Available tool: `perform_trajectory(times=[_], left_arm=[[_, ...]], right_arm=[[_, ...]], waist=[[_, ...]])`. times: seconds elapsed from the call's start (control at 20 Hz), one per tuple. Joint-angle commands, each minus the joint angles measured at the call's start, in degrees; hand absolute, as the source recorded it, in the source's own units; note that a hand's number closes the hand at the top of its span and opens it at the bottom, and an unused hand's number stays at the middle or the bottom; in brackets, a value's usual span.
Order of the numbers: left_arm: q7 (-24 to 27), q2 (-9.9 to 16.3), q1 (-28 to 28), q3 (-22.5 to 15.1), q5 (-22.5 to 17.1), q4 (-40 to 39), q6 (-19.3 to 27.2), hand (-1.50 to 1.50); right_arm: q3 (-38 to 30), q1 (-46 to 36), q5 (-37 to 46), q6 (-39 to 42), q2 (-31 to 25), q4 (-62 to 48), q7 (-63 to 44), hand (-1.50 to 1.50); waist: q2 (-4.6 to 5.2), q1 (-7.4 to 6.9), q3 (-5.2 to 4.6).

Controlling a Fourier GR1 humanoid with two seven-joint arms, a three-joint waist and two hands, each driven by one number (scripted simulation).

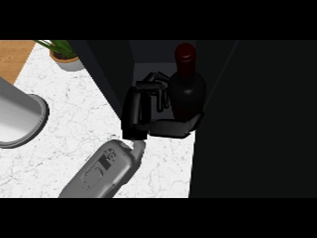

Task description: Pick up the wine, place it into the cabinet and close the cabinet

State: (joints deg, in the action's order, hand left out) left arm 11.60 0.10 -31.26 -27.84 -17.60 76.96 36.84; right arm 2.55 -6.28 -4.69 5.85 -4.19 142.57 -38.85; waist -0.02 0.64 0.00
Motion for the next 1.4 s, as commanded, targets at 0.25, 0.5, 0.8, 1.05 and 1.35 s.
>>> perform_trajectory(times=[0.25, 0.5, 0.8, 1.05, 1.35], left_arm=[[7.89, -0.09, -2.7, 0.93, -0.85, -11.04, -0.58, 1.5], [14.49, -0.09, -1.16, 5.17, -1.03, -16.26, -4.22, 1.5], [11.2, -0.09, -5.58, 6.42, -3.57, -16.65, -2.93, 1.5], [13.65, 0.12, -11.54, 13.65, -3.25, -27.33, -8.66, 1.5], [14.41, 0.22, -9.89, 14.17, -5.54, -28.7, -11.81, 1.5]], right_arm=[[0.11, 4.52, -4.33, 1.12, 0.1, 6.68, -1.51, -1.5], [-1.02, 6.07, -5.36, 2.83, 0.06, 5.61, 1.88, -1.5], [-0.43, 5.47, -5.86, 1.82, 0.64, 7.8, -1.15, -1.5], [-0.21, 3.47, -4.58, 1.52, 1.61, 2.81, 2.17, -1.5], [-1.3, 3.09, -6.02, 1.55, 0.78, 5.73, -1.39, -1.5]], waist=[[0.04, 0.18, 0.0], [0.09, 0.18, 0.01], [-0.03, 0.15, 0.0], [0.19, 0.35, 0.0], [0.04, 0.0, -0.01]])
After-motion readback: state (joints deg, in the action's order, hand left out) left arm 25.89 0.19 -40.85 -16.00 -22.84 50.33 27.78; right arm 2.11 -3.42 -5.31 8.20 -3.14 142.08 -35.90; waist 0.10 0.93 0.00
